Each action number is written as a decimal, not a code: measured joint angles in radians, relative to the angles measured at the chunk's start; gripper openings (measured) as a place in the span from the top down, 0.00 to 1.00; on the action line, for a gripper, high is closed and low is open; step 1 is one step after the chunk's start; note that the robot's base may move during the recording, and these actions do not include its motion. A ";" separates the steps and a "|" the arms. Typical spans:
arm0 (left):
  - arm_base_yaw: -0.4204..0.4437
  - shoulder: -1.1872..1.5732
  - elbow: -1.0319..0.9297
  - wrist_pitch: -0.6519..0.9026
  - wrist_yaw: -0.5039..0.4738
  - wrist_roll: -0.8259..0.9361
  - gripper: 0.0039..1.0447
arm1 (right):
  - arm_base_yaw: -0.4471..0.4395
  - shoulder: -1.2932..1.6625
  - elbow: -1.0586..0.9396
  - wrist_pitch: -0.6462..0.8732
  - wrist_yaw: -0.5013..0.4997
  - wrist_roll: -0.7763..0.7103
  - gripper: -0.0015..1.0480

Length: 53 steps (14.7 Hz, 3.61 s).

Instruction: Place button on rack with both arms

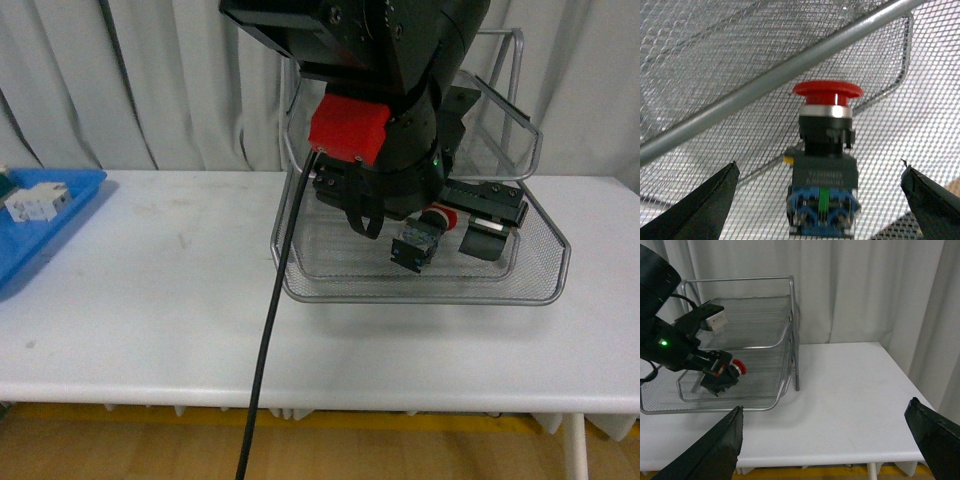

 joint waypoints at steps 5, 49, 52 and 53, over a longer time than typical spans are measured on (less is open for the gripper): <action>0.002 -0.288 -0.269 0.134 0.061 -0.017 0.06 | 0.000 0.000 0.000 0.000 0.000 0.000 0.06; 0.597 -2.261 -1.761 0.373 0.035 -0.009 0.99 | 0.000 0.000 0.000 0.000 0.000 0.000 0.06; 0.597 -2.261 -1.761 0.369 0.035 -0.009 0.80 | 0.000 0.000 0.000 0.000 0.000 0.000 0.06; 0.597 -2.261 -1.761 0.369 0.035 -0.009 0.69 | 0.000 0.000 0.000 0.000 0.000 0.000 0.06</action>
